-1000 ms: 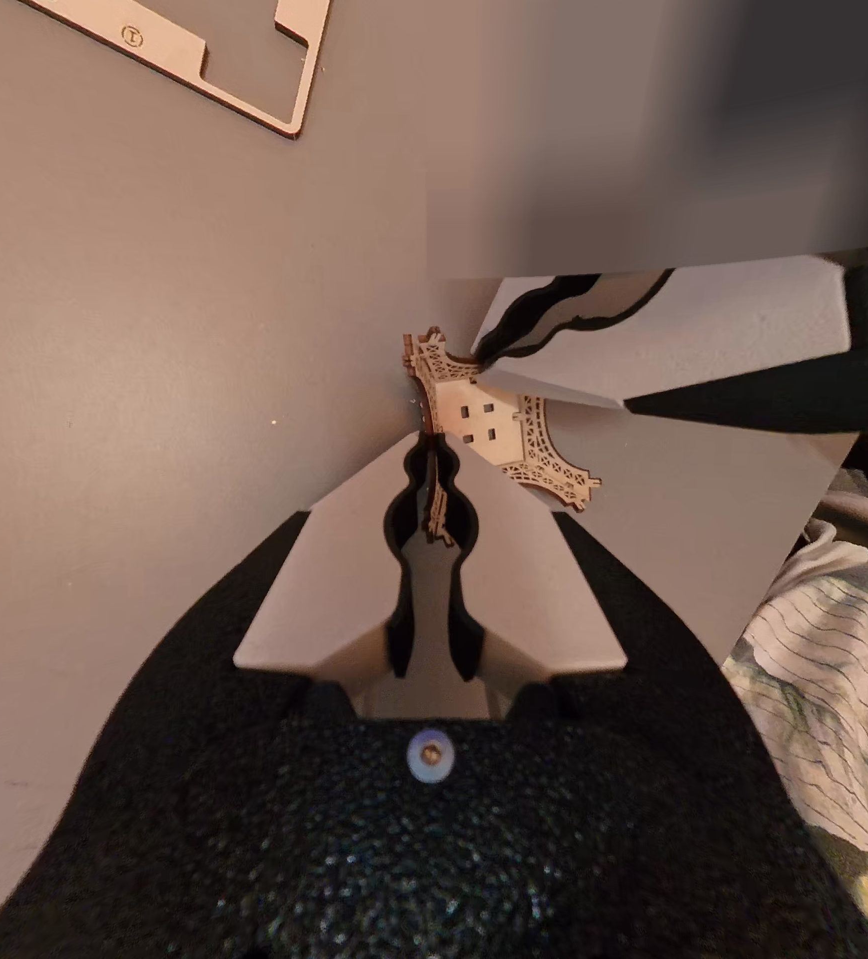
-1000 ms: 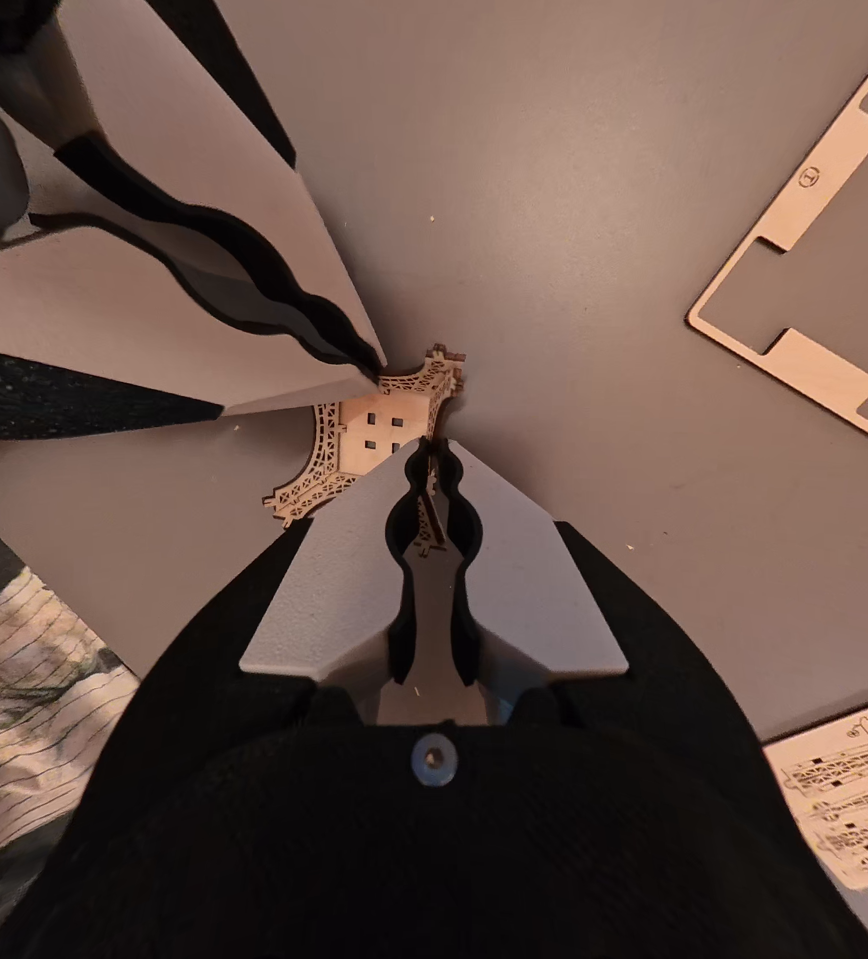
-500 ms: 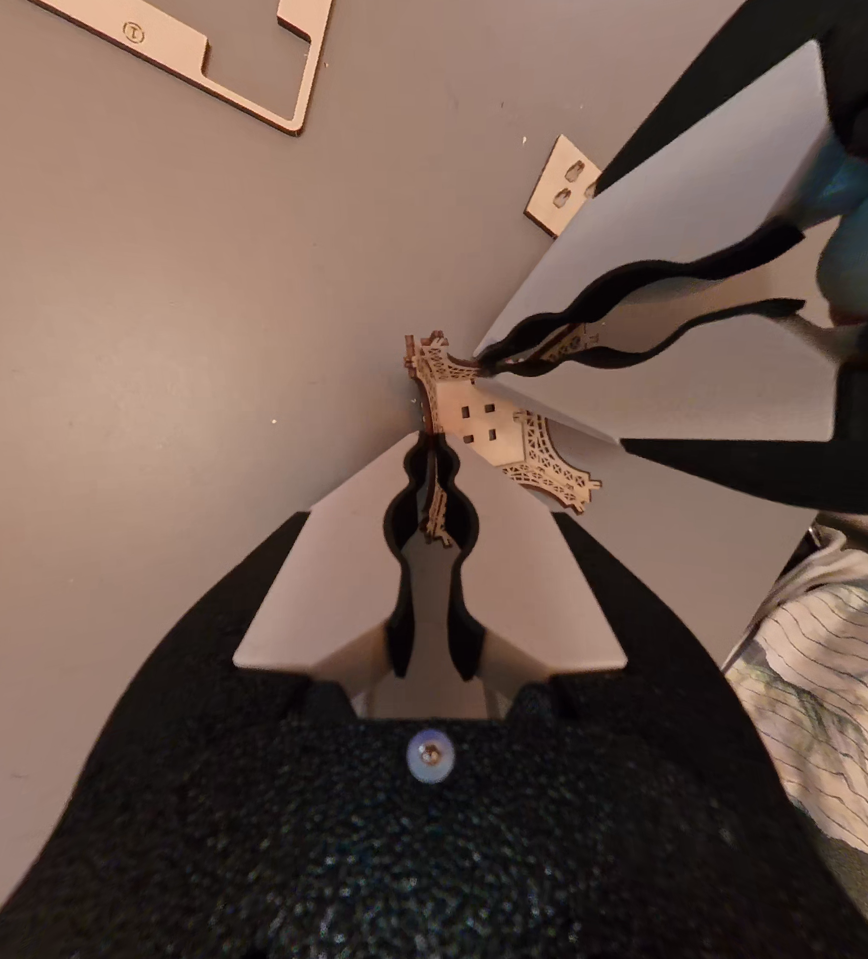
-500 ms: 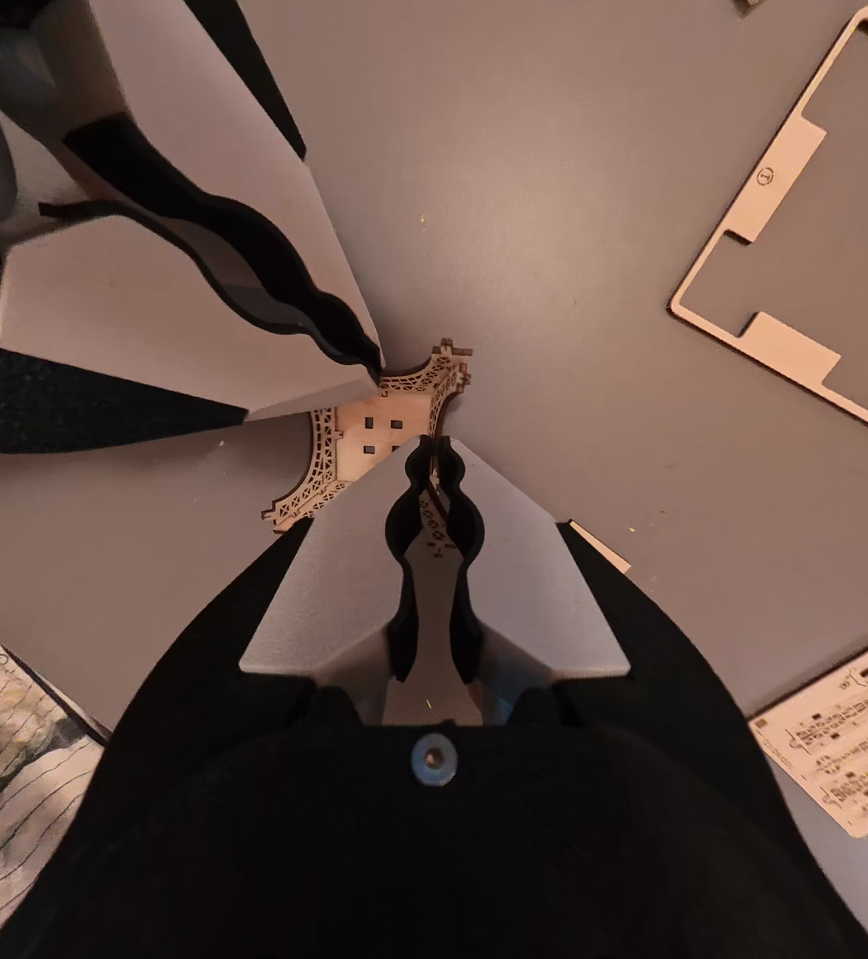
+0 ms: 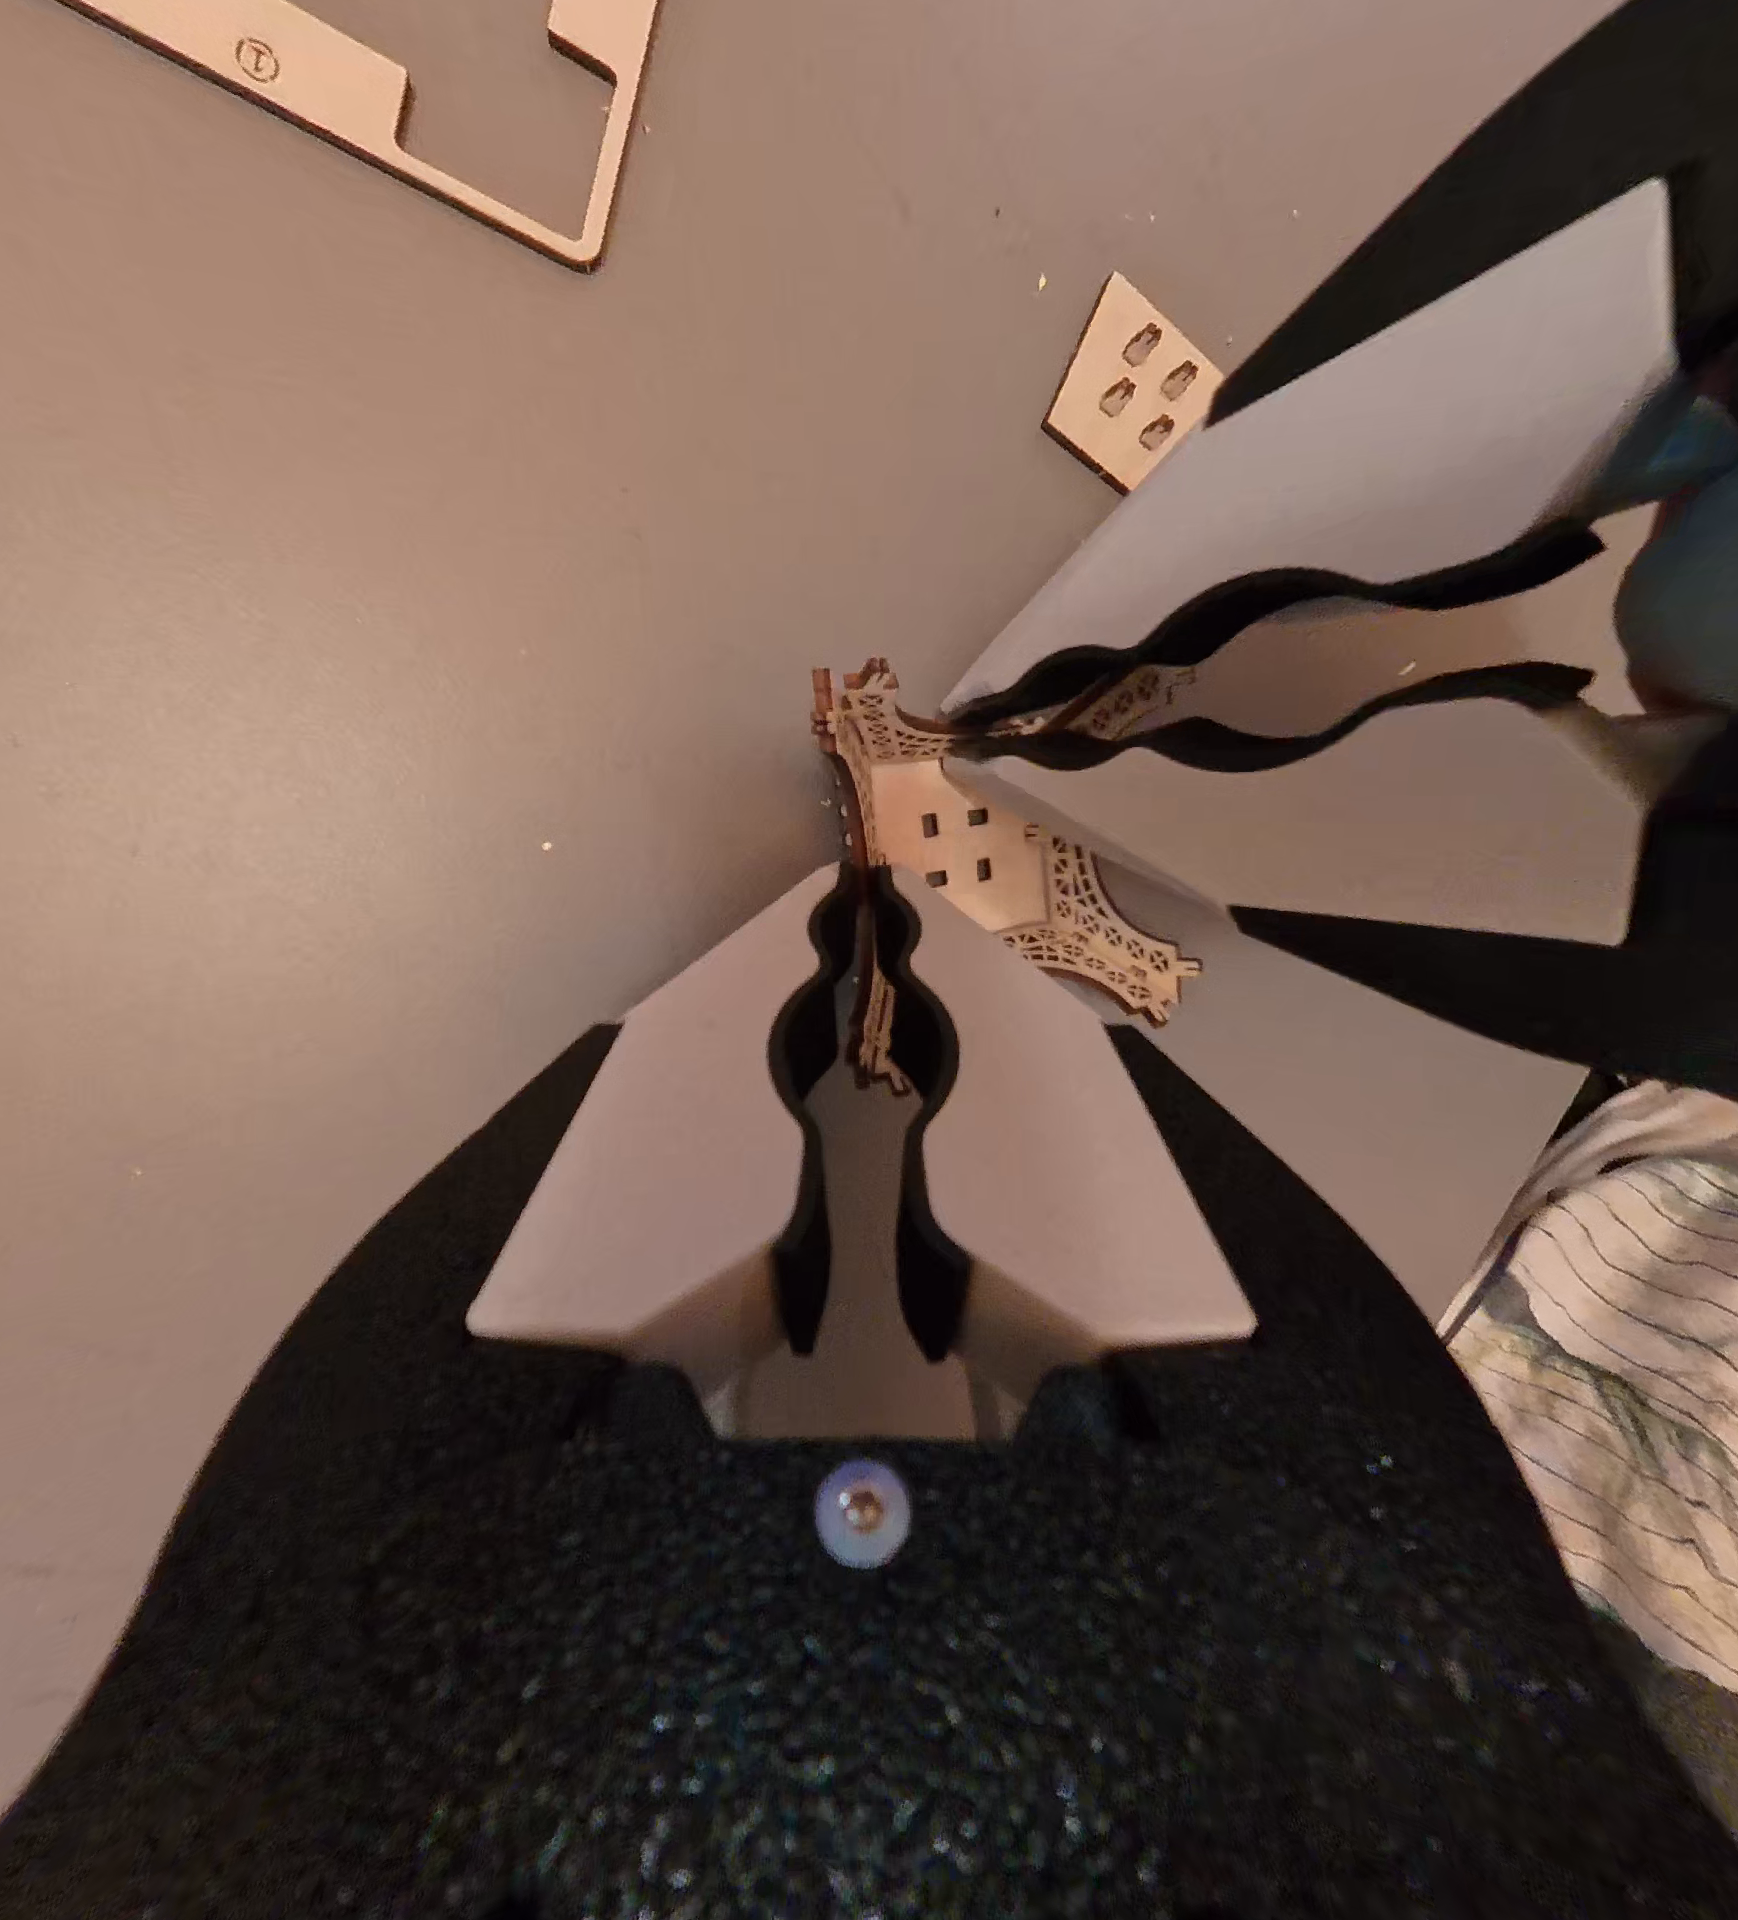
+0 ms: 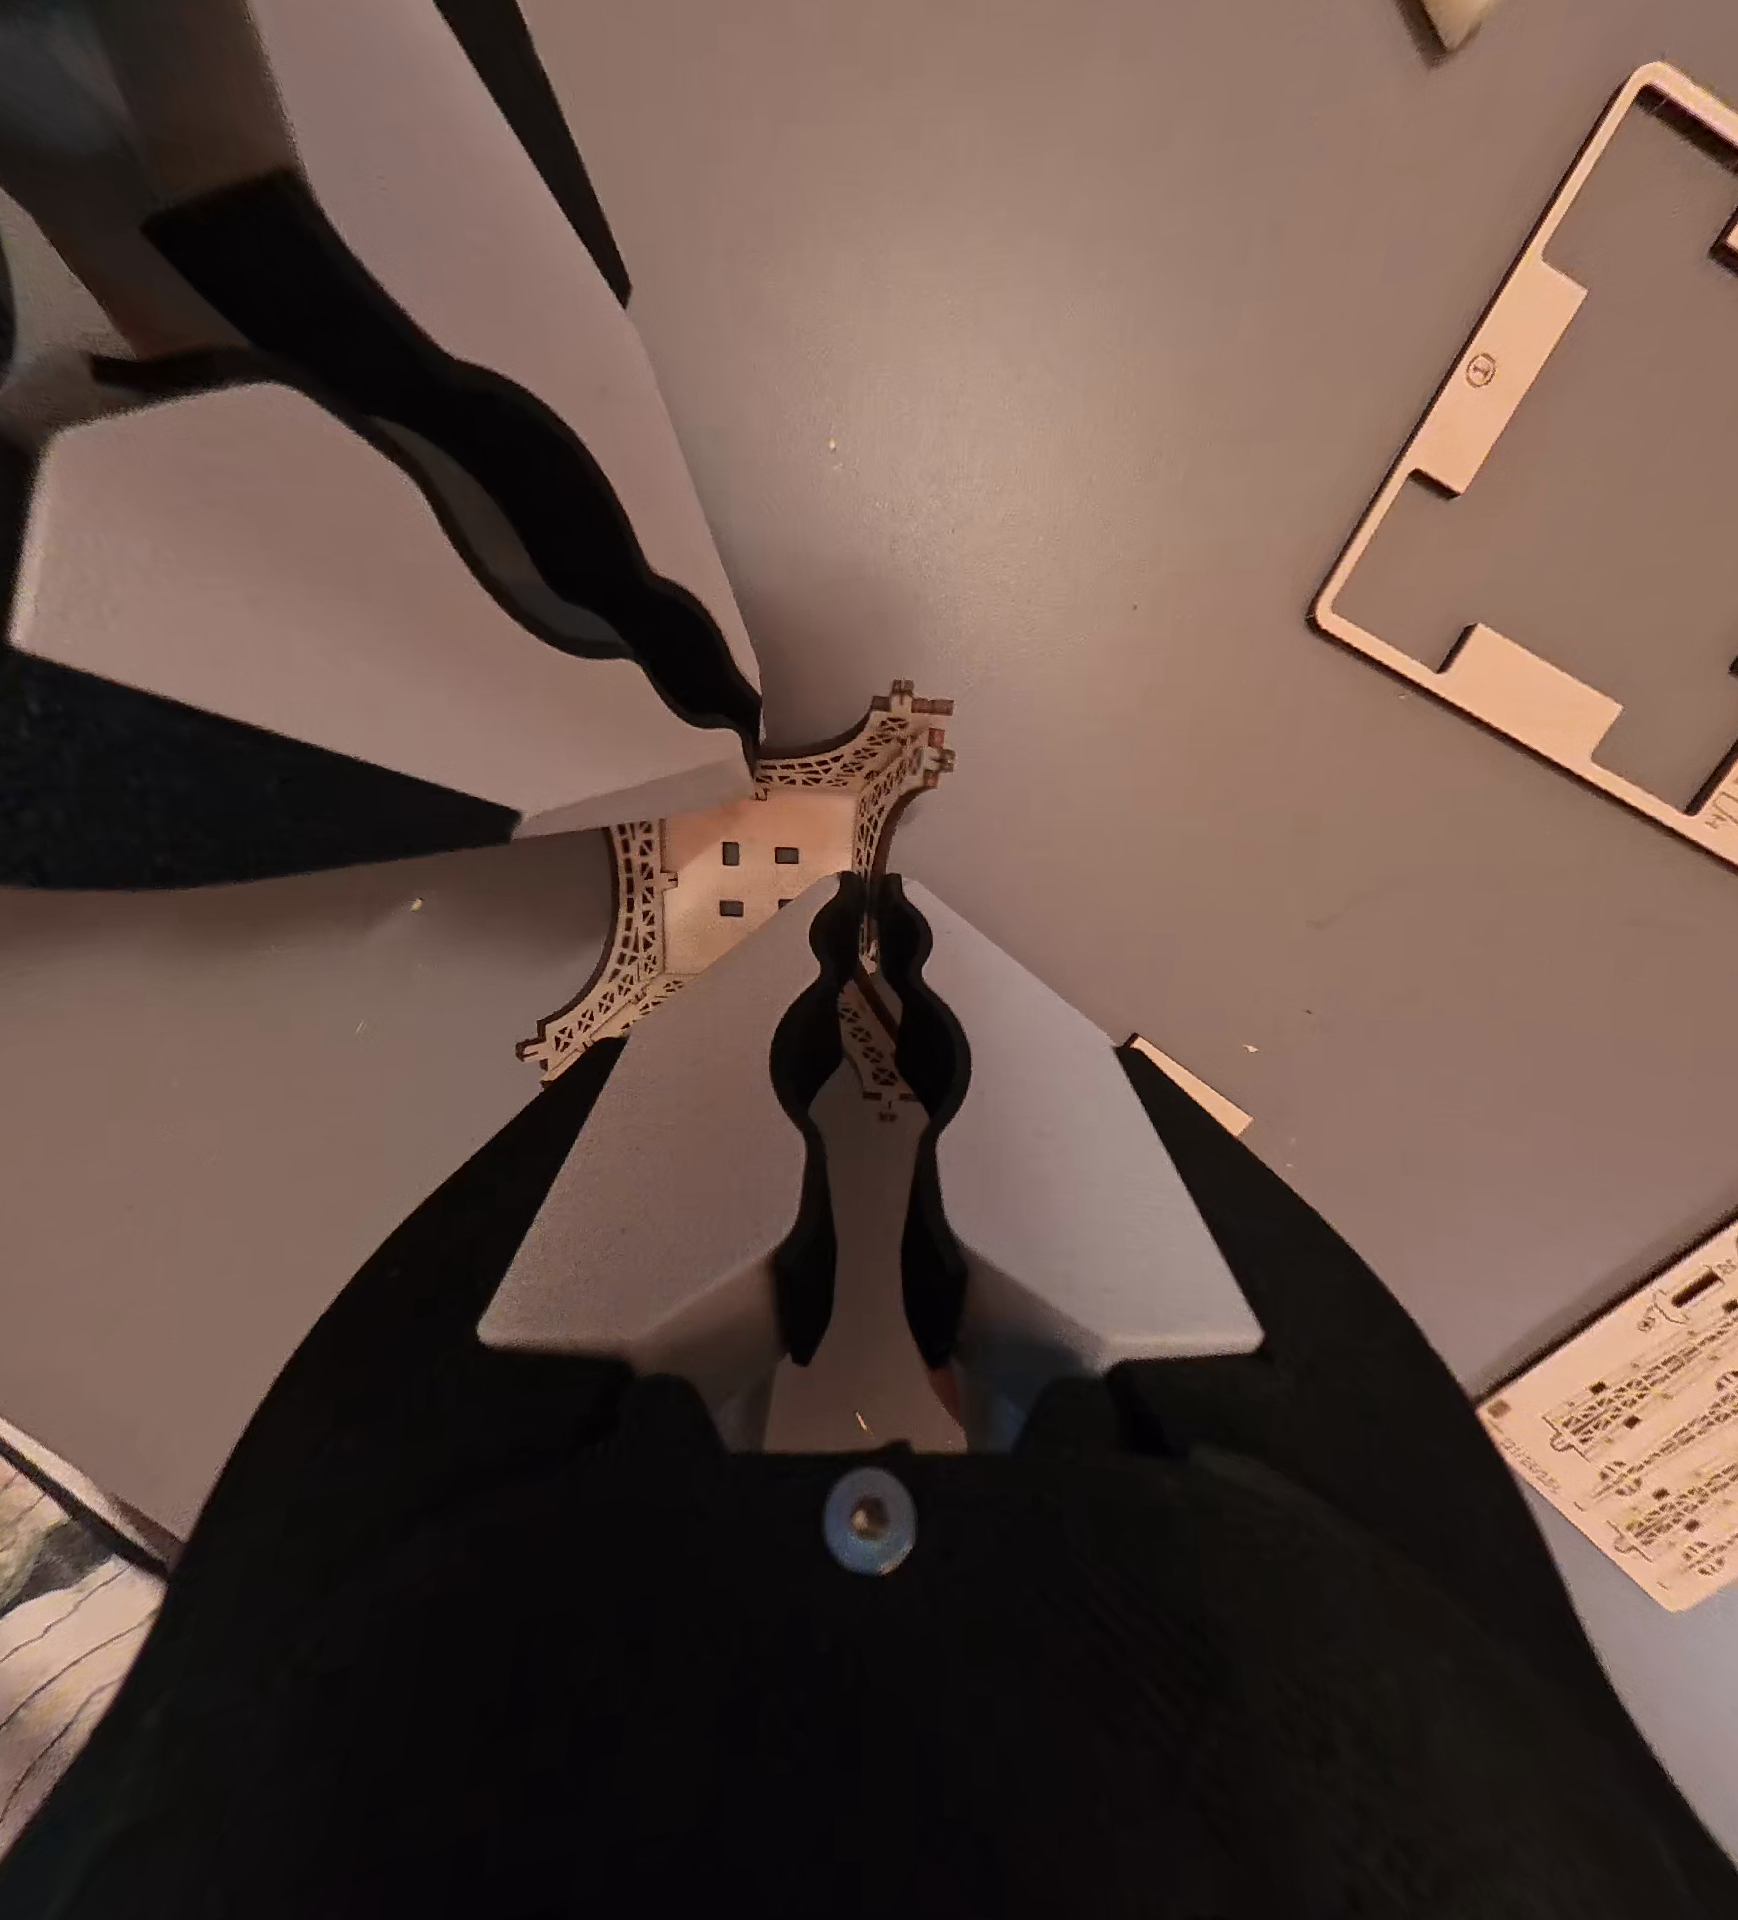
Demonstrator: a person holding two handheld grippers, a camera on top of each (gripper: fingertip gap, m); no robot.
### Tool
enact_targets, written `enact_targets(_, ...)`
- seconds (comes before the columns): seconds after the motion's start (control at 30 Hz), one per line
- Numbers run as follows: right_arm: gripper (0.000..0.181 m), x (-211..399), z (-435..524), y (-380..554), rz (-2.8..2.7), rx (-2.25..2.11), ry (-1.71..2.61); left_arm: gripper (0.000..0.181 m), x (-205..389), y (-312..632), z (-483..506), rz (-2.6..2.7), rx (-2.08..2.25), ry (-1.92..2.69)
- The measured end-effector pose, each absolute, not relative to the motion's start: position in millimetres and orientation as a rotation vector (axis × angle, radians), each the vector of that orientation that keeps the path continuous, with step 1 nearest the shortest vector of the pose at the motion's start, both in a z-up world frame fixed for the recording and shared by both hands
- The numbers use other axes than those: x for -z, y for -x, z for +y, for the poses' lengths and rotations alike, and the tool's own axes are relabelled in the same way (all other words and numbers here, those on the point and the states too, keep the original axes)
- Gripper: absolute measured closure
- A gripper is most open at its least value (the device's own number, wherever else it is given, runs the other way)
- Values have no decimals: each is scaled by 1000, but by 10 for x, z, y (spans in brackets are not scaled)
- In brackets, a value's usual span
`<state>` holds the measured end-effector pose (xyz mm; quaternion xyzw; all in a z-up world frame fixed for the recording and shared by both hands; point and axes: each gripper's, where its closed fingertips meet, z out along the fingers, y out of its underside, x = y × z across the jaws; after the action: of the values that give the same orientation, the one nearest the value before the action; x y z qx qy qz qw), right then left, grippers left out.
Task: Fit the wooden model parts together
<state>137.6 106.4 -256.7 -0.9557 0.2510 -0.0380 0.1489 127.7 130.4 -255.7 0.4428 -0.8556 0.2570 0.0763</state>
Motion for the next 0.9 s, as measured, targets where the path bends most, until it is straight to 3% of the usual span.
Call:
enact_targets(0.23,178,2558,1066,-1373,695,61,2713,180,2554,-1277,1302,-2536,-820,-1319)
enact_targets(0.3,158,2576,1045,-1337,697,26,2714,180,2555,-1275,1302,-2522,-829,-1313)
enact_targets(0.43,178,2596,1036,-1337,715,-49,2663,180,2555,-1275,1303,-2549,-794,-1299)
enact_targets(0.9,178,2600,1038,-1330,704,-79,2632,181,2562,-1265,1308,-2583,-593,-1257)
